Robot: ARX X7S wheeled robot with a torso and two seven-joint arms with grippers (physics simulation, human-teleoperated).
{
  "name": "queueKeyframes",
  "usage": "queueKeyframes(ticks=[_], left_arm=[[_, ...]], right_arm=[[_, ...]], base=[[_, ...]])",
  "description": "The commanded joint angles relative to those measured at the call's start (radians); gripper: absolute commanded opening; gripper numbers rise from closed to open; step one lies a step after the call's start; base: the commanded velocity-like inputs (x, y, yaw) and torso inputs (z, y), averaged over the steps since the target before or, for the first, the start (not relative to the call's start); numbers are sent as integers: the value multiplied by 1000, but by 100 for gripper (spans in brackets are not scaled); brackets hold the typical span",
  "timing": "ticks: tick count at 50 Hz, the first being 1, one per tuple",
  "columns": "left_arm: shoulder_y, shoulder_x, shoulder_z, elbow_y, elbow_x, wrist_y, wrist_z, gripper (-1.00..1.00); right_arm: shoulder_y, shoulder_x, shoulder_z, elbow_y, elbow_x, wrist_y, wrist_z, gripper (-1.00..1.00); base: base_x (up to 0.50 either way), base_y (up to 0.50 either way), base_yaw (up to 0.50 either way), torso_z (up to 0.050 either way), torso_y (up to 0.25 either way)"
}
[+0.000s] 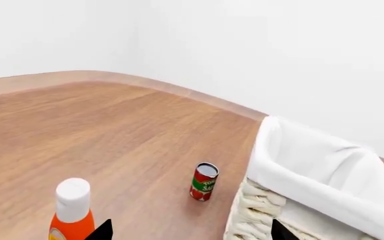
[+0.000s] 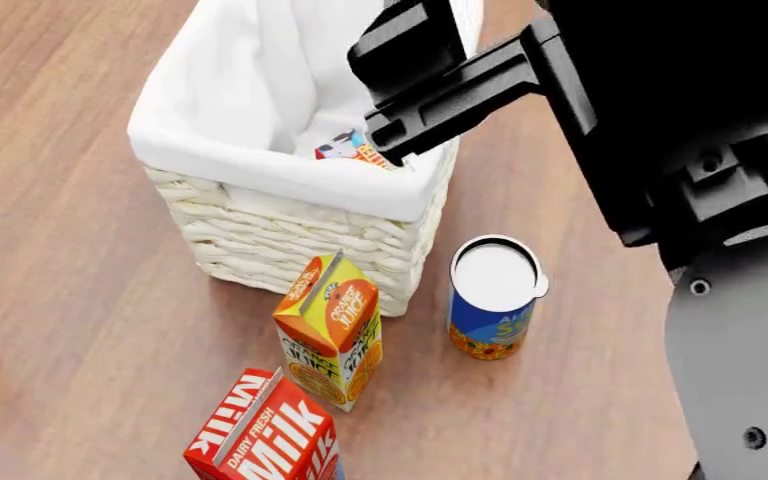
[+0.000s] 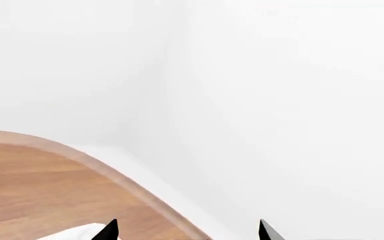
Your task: Pick up the butter and put it in the basket.
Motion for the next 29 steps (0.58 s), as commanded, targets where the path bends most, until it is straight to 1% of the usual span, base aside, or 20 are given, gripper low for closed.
queueKeyframes(ticks=[1,3,4,5,6,7,8,9,11,13,15,17,20,23,25,26,29], left_arm=[[30,-24,-55,44,-35,39,17,100],[36,-24,-68,48,-41,56,25,100],[41,-26,-75,53,-43,62,27,100],[48,-27,-82,60,-42,70,31,100],[62,-29,-99,74,-47,89,41,100],[65,-32,-107,78,-53,94,43,100],[78,-34,-123,88,-59,110,51,100],[84,-34,-131,92,-61,120,55,100],[98,-30,-147,98,-61,143,68,100],[124,-40,-182,111,-85,169,86,100],[137,-35,-203,114,-95,193,97,100],[153,-33,-234,113,-124,219,104,100],[178,-47,-288,117,-157,256,126,100],[155,-87,-338,113,-215,263,103,100],[138,-111,-362,107,-255,264,84,100],[120,-129,-374,104,-274,262,66,100],[77,-166,-396,97,-313,260,32,100]], right_arm=[[-142,29,107,-317,35,166,65,100],[-163,46,122,-338,73,163,103,100],[-165,94,103,-339,136,144,174,100],[-163,143,96,-339,244,128,261,100],[-174,206,112,-339,394,75,411,100],[-161,272,91,-339,538,38,538,100],[-136,374,3,-339,655,-56,688,100],[-103,442,-77,-339,721,-118,789,100],[-53,537,-225,-339,765,-259,903,100],[73,625,-472,-339,778,-403,1022,100],[216,666,-688,-339,792,-486,1106,100],[455,664,-978,-339,819,-523,1204,100],[776,654,-1410,-339,819,-698,1351,100],[1075,571,-1841,-339,793,-878,1500,100],[1222,490,-2075,-339,768,-995,1595,100],[1236,457,-2121,-339,751,-1029,1633,100],[1237,388,-2125,-339,775,-1011,1684,100]], base=[[0,0,0,0,0],[0,0,0,0,0],[0,0,0,0,0],[0,0,0,0,0],[0,0,0,0,0],[0,0,0,0,0],[0,0,0,0,0],[0,0,0,0,0],[0,0,0,0,0],[0,0,0,0,0],[0,0,0,0,0],[0,0,0,0,0],[0,0,0,0,0],[0,0,0,0,0],[0,0,0,0,0],[0,0,0,0,0],[0,0,0,0,0]])
